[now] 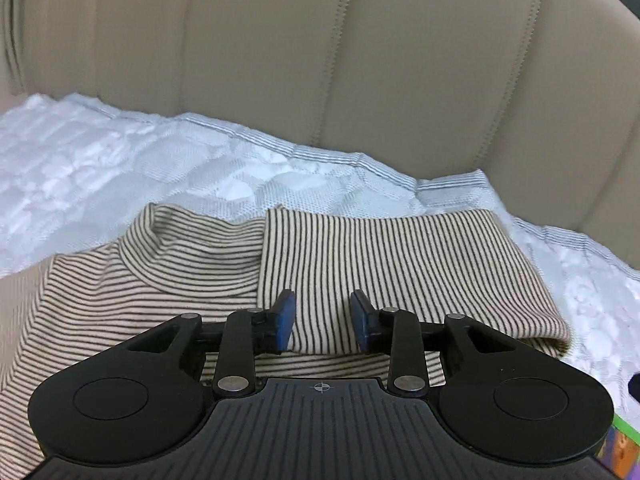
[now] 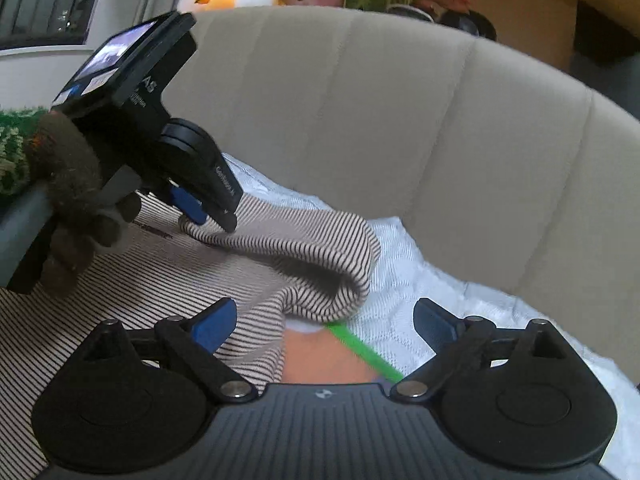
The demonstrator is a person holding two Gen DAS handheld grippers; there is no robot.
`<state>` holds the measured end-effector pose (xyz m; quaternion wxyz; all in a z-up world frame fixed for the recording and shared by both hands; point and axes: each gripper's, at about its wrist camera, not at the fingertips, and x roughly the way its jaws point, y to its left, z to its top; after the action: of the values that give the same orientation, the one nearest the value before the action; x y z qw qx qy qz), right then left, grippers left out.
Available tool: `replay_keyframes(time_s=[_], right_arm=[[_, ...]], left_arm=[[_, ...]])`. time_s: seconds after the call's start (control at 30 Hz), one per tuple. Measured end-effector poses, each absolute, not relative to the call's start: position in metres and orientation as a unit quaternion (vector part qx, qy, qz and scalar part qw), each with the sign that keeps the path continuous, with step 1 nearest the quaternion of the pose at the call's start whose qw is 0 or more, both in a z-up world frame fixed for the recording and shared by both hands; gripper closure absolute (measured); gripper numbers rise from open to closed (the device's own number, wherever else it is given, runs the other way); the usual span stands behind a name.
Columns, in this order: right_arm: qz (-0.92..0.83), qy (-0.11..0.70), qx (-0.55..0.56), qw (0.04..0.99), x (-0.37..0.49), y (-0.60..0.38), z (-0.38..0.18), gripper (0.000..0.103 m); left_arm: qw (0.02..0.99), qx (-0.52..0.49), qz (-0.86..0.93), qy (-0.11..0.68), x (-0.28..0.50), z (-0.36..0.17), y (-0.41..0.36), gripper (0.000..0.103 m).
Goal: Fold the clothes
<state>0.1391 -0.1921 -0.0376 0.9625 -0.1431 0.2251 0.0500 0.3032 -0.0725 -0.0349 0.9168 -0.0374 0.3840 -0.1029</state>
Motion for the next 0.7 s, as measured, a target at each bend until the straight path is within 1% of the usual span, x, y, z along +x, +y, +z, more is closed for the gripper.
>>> replay_keyframes(time_s=[0.07,0.17,0.2,0.27,0.33,0.37,0.4,0.43,0.47,0.57,0.7], right_arm=[[0.055,0.233,-0.131,0.962,0.139,-0.193,-0.040,0.007],[0.066,0.236,-0.121,0.962,0.139,-0.192,-0.042,0.007],[0.070,0.236,-0.119,0.962,0.139,-0.192,-0.043,0.007],[0.072,0.234,-0.114,0.963,0.139,-0.193,-0.043,0.007],[0.072,0.231,-0.110,0.964,0.138,-0.193,-0.042,0.007],[0.071,0.229,-0.109,0.965,0.138,-0.194,-0.042,0.007],[0.071,0.228,-0.109,0.965,0.138,-0.194,-0.042,0.006],[0.072,0.227,-0.110,0.965,0.138,-0.194,-0.042,0.006],[0.073,0.226,-0.111,0.965,0.137,-0.194,-0.043,0.006],[0.078,0.225,-0.116,0.964,0.136,-0.193,-0.045,0.006],[0.076,0.226,-0.117,0.964,0.137,-0.194,-0.047,0.006]], left_arm=[[0.919,-0.036,-0.097,0.381,0.302,-0.035,-0.071,0.068],[0.920,-0.029,-0.098,0.377,0.298,-0.033,-0.070,0.058],[0.921,-0.026,-0.099,0.377,0.296,-0.033,-0.069,0.056],[0.920,-0.027,-0.098,0.378,0.297,-0.032,-0.067,0.053],[0.919,-0.028,-0.099,0.381,0.298,-0.032,-0.066,0.054],[0.918,-0.028,-0.100,0.382,0.298,-0.033,-0.066,0.056],[0.918,-0.027,-0.100,0.382,0.298,-0.034,-0.066,0.073],[0.920,-0.021,-0.100,0.379,0.296,-0.034,-0.065,0.092],[0.920,-0.021,-0.100,0.379,0.295,-0.034,-0.063,0.102],[0.922,-0.022,-0.101,0.372,0.288,-0.030,-0.055,0.103],[0.937,-0.034,-0.098,0.334,0.267,-0.004,-0.025,0.103]])
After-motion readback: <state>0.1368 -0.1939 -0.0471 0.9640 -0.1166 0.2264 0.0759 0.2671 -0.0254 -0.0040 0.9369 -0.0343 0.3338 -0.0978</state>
